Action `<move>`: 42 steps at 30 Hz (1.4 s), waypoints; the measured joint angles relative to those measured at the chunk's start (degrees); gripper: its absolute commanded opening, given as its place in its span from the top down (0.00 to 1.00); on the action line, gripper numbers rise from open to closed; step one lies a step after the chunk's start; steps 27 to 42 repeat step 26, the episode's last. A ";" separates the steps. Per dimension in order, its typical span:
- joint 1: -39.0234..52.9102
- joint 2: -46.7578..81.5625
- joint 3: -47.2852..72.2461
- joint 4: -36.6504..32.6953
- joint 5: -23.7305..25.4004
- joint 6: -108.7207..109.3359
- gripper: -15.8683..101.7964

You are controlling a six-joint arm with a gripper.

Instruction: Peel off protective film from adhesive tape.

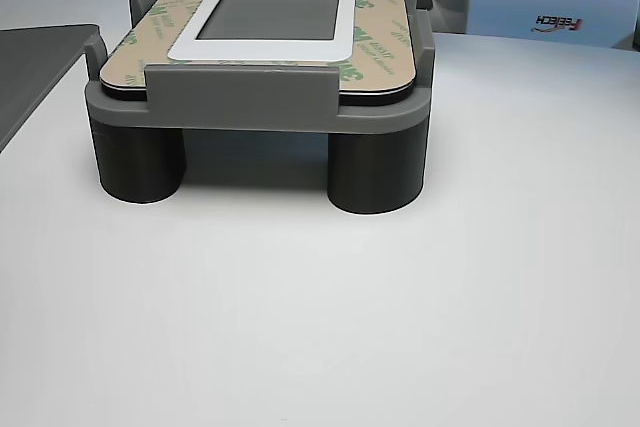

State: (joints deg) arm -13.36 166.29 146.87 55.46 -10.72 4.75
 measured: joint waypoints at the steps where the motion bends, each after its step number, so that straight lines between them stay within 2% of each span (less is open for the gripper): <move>1: 0.00 1.05 1.76 0.26 -0.88 -1.14 0.04; 8: 0.00 1.67 5.71 0.09 -2.37 -4.92 0.02; 14: 0.00 -0.88 5.36 -0.53 -0.44 -4.04 0.02; 42: 0.00 1.76 5.54 -0.09 -0.09 -3.60 0.02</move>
